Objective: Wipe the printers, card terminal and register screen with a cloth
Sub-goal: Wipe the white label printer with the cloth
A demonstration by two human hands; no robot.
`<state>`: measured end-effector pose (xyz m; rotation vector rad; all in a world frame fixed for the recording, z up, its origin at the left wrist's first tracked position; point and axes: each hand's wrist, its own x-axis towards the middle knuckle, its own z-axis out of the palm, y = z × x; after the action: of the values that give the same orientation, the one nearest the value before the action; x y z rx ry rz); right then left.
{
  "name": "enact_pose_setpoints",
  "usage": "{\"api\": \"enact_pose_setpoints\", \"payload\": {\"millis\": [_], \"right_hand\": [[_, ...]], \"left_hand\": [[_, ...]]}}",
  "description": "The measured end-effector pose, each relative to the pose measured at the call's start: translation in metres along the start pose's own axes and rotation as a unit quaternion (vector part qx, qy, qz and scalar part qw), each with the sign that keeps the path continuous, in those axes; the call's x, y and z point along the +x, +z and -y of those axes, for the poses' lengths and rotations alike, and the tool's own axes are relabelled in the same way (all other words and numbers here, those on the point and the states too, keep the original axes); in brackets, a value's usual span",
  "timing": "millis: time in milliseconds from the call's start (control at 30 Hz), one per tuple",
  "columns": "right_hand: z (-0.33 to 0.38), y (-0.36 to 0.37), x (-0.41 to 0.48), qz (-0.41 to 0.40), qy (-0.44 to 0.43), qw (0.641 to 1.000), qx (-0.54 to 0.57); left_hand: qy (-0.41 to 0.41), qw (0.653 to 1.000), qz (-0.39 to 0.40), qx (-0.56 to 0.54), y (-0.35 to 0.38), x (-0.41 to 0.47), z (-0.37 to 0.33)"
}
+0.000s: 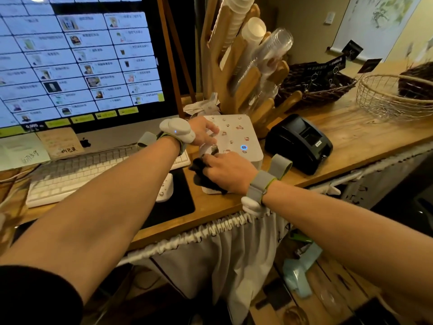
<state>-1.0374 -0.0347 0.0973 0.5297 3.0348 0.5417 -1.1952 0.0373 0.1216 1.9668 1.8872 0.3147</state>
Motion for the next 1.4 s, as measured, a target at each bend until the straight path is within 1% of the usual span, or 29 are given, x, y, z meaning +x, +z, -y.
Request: {"api": "enact_pose_setpoints", "payload": {"millis": [67, 100, 133, 200, 233, 300, 400, 467, 533, 633, 667, 733, 800, 900, 933, 1000, 1033, 1167, 1200, 1267, 1300, 1333, 1400], "right_hand": [[0.012, 0.011, -0.003, 0.026, 0.001, 0.999, 0.022], [0.015, 0.016, -0.005, 0.047, 0.011, 0.998, 0.027], [0.015, 0.018, -0.006, 0.050, 0.028, 0.998, 0.034], [0.010, 0.012, -0.002, 0.025, 0.065, 0.997, 0.039], [0.008, 0.010, 0.000, 0.000, 0.073, 0.997, 0.038], [0.014, 0.012, 0.001, -0.023, 0.067, 0.997, 0.041], [0.025, 0.021, 0.001, 0.012, 0.056, 0.996, 0.073], [0.018, 0.020, 0.006, 0.000, 0.092, 0.994, 0.066], [0.019, 0.018, 0.011, -0.012, 0.111, 0.992, 0.061], [0.028, 0.027, 0.010, 0.022, 0.092, 0.994, 0.055], [0.027, 0.027, 0.010, 0.019, 0.096, 0.994, 0.053], [0.015, 0.020, 0.013, -0.019, 0.117, 0.992, 0.045], [0.012, 0.016, 0.013, -0.037, 0.111, 0.992, 0.041], [0.020, 0.025, 0.005, -0.006, 0.088, 0.995, 0.048], [0.018, 0.027, 0.003, -0.003, 0.101, 0.994, 0.050], [0.006, 0.026, -0.001, -0.037, 0.136, 0.989, 0.054], [0.005, 0.025, -0.004, -0.041, 0.149, 0.986, 0.058], [0.015, 0.036, -0.018, 0.028, 0.152, 0.985, 0.074], [0.012, 0.035, -0.021, 0.015, 0.165, 0.983, 0.076], [0.001, 0.026, -0.023, -0.052, 0.187, 0.977, 0.089], [-0.001, 0.024, -0.024, -0.072, 0.193, 0.974, 0.097], [0.001, 0.026, -0.025, -0.067, 0.187, 0.976, 0.095], [0.008, 0.035, -0.028, 0.001, 0.181, 0.980, 0.084]], "left_hand": [[-0.003, 1.000, 0.003, 0.008, 0.000, 0.000, -0.001], [-0.005, 1.000, 0.001, 0.013, 0.000, 0.000, -0.001], [-0.005, 1.000, 0.000, 0.015, 0.000, 0.000, -0.001], [0.000, 1.000, -0.001, 0.013, 0.000, 0.001, 0.000], [0.002, 1.000, -0.001, 0.012, 0.000, 0.002, 0.001], [0.001, 1.000, 0.001, 0.014, 0.001, 0.002, 0.001], [0.001, 1.000, 0.000, 0.020, 0.003, 0.002, 0.002], [0.007, 1.000, -0.002, 0.019, 0.002, 0.004, 0.005], [0.009, 1.000, -0.001, 0.013, 0.002, 0.004, 0.008], [0.008, 1.000, -0.002, 0.011, 0.004, 0.005, 0.006], [0.007, 1.000, -0.002, 0.009, 0.004, 0.005, 0.007], [0.010, 1.000, -0.003, 0.003, 0.003, 0.006, 0.008], [0.007, 1.000, 0.000, 0.000, 0.003, 0.005, 0.009], [-0.001, 1.000, -0.001, 0.002, 0.003, 0.004, 0.006], [-0.002, 1.000, 0.000, 0.001, 0.003, 0.004, 0.005], [0.001, 1.000, 0.001, -0.007, 0.003, 0.004, 0.006], [0.002, 1.000, 0.004, -0.014, 0.003, 0.004, 0.007], [0.000, 1.000, 0.009, -0.025, 0.002, 0.002, 0.006], [0.000, 1.000, 0.012, -0.025, 0.002, 0.002, 0.006], [0.005, 0.999, 0.017, -0.028, 0.001, 0.003, 0.007], [0.004, 0.999, 0.019, -0.029, 0.001, 0.003, 0.008], [0.002, 0.999, 0.019, -0.029, 0.002, 0.003, 0.008], [0.000, 1.000, 0.010, -0.025, 0.003, 0.003, 0.007]]}}
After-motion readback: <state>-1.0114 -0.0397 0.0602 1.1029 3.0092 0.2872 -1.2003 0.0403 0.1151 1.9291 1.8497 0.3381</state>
